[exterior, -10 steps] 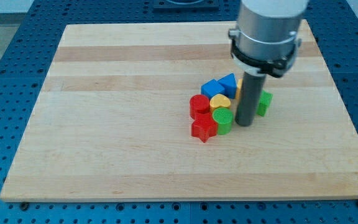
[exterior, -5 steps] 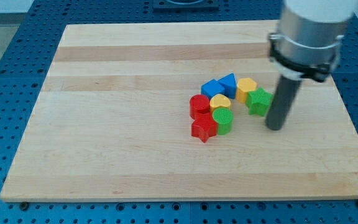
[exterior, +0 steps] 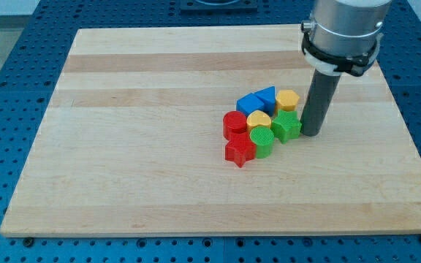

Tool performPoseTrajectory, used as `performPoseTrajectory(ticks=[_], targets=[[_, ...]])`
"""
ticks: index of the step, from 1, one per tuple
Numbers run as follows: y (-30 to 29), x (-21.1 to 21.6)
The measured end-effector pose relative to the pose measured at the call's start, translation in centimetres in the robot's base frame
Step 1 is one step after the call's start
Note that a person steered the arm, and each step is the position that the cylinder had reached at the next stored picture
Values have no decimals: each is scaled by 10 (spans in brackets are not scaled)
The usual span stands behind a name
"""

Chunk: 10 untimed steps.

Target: Push green star above red circle

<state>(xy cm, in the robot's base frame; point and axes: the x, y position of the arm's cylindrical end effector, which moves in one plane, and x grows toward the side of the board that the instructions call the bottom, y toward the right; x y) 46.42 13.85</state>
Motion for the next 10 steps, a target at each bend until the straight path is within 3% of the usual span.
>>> performPoseTrajectory(ticks=[2, 4, 5, 10], targets=[[-2, -2], [3, 60], [1, 69], [-35, -17]])
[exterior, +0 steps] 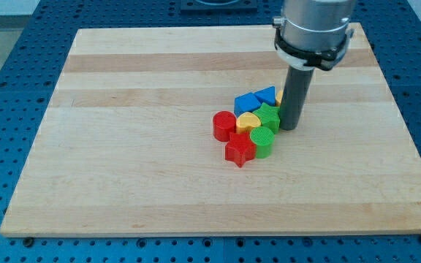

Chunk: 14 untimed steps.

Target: Push green star above red circle

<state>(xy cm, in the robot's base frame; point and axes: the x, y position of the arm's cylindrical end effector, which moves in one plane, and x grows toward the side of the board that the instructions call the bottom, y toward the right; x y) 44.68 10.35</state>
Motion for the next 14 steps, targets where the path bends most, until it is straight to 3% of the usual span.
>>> performPoseTrajectory(ticks=[4, 5, 6, 7, 8, 10, 12, 14], targets=[[-57, -58], [-55, -52], [2, -9], [16, 6], [-1, 18], [-78, -5], [-117, -26], [-161, -11]])
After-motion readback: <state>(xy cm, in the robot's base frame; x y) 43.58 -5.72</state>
